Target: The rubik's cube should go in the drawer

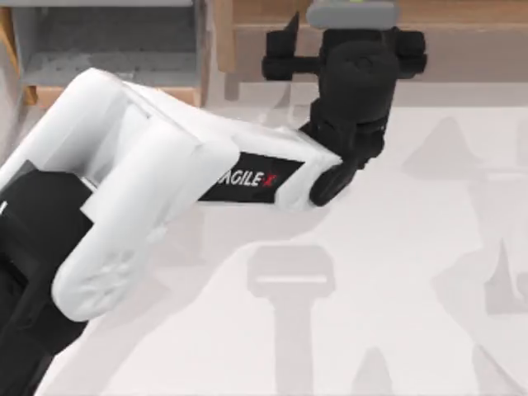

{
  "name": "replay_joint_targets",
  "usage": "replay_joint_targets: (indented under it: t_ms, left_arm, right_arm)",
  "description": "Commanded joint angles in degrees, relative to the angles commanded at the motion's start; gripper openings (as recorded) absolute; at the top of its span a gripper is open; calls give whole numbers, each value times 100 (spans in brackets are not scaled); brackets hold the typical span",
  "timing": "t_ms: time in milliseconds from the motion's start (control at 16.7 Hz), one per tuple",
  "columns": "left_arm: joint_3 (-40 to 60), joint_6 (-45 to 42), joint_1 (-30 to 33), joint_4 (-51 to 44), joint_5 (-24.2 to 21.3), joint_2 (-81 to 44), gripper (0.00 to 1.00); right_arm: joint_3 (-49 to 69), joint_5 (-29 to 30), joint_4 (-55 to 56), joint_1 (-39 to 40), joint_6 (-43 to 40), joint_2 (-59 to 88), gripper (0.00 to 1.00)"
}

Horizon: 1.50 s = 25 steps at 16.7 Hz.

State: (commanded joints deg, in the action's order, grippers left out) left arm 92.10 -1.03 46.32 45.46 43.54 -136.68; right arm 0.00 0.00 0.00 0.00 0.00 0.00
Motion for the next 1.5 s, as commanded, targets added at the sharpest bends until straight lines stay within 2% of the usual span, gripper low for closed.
replay_joint_targets:
  t_ms: [480, 720, 1080, 1440, 1500]
  left_arm:
    - [46, 14, 6, 13, 29, -110, 100]
    - [539, 14, 88, -179, 72, -372, 100]
    - [1696, -2, -332, -783, -313, -867, 100]
    - [1854, 37, -419, -886, -423, -1013, 100]
    - [1854, 37, -419, -886, -423, -1013, 92]
  right_arm:
    - [0, 0, 0, 0, 0, 0, 100]
    - [0, 0, 0, 0, 0, 0, 100]
    - [0, 0, 0, 0, 0, 0, 100]
    - [0, 0, 0, 0, 0, 0, 100]
    - [0, 0, 0, 0, 0, 0, 100]
